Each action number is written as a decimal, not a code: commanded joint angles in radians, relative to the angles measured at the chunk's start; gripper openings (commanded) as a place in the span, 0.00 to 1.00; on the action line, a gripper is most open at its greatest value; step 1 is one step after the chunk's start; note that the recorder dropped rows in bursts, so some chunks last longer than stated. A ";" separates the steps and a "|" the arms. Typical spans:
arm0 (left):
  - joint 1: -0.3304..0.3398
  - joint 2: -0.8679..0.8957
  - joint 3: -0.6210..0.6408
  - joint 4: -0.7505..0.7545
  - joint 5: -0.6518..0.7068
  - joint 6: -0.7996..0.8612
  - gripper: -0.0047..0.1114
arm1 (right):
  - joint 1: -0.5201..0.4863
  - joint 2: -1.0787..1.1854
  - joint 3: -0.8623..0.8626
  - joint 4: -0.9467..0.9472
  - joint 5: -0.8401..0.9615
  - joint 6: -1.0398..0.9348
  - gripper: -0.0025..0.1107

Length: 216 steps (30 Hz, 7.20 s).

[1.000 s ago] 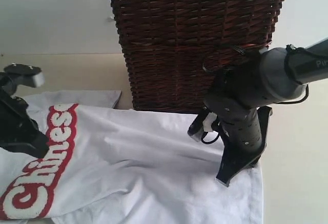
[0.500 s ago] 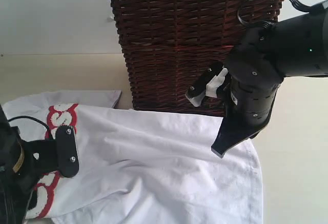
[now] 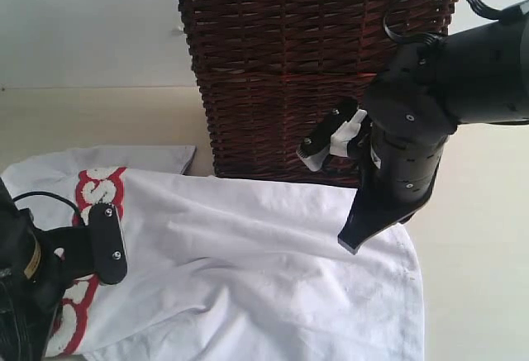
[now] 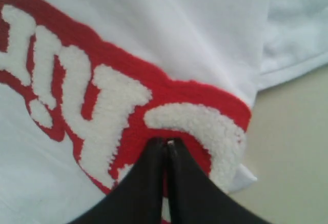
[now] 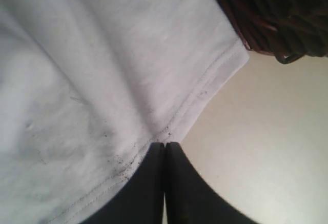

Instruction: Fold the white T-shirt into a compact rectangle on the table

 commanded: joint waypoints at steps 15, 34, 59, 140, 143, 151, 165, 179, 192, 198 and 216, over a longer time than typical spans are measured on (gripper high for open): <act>0.013 -0.024 -0.016 -0.038 0.076 0.008 0.66 | -0.006 -0.009 0.002 0.006 -0.012 -0.013 0.02; 0.013 -0.024 0.060 0.096 -0.107 0.034 0.05 | -0.004 -0.009 0.002 0.011 -0.009 -0.016 0.02; 0.393 -0.019 -0.057 0.483 -0.781 -0.160 0.48 | -0.004 -0.009 0.002 0.065 -0.041 -0.040 0.02; 0.211 -0.077 0.129 -0.160 -0.152 0.138 0.04 | -0.004 -0.185 -0.048 0.201 0.010 -0.150 0.02; 0.211 -0.022 0.131 -0.150 -0.085 0.138 0.04 | -0.004 -0.233 -0.048 0.279 -0.007 -0.203 0.02; 0.211 0.048 0.131 -0.155 0.218 0.210 0.04 | -0.004 -0.250 -0.048 0.328 -0.001 -0.244 0.02; 0.209 -0.128 0.044 -0.219 0.018 0.177 0.04 | -0.004 -0.250 -0.048 0.328 0.011 -0.244 0.02; 0.211 0.057 0.163 0.015 -0.424 -0.008 0.04 | -0.004 -0.250 -0.048 0.328 0.007 -0.249 0.02; 0.161 0.091 0.163 -0.190 0.015 0.259 0.04 | -0.004 -0.250 -0.048 0.328 0.002 -0.248 0.02; 0.159 0.091 0.163 -0.441 0.192 0.478 0.04 | -0.004 -0.250 -0.048 0.328 0.016 -0.248 0.02; 0.188 -0.141 -0.059 -0.623 0.192 0.609 0.04 | -0.004 -0.250 -0.048 0.328 0.016 -0.260 0.02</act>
